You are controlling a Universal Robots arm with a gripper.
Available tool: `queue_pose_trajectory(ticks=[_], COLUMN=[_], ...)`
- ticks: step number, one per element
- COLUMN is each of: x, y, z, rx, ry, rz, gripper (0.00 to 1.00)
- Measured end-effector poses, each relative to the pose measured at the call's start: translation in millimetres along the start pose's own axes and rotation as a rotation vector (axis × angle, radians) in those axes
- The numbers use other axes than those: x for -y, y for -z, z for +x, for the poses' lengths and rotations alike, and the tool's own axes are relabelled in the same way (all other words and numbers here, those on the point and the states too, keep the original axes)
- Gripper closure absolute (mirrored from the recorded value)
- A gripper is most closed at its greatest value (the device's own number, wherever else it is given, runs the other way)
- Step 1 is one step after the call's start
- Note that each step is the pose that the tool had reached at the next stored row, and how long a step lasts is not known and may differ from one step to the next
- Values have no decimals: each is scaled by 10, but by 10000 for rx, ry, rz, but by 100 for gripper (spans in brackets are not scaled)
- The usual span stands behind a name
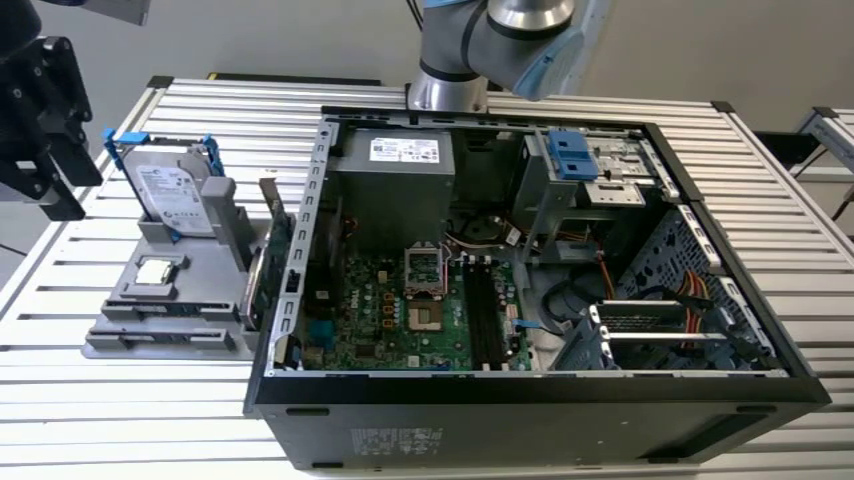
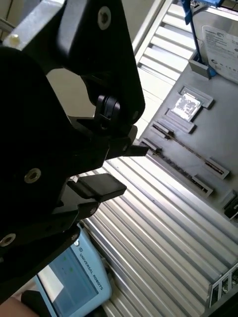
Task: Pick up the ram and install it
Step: 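Pick up the ram and move it above insertion slot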
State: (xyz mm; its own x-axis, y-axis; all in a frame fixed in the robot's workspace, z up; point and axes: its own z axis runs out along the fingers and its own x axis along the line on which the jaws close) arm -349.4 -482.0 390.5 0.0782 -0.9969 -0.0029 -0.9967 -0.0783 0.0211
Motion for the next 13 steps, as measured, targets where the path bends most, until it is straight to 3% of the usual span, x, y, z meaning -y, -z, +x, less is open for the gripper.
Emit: queue_pose_trajectory(ticks=[9, 10, 13], x=[0, 0, 0], y=[0, 0, -6], z=[0, -1, 0], rx=[2, 26, 230], ry=[44, 43, 48], rz=[0, 1, 18], gripper=[0, 0, 0])
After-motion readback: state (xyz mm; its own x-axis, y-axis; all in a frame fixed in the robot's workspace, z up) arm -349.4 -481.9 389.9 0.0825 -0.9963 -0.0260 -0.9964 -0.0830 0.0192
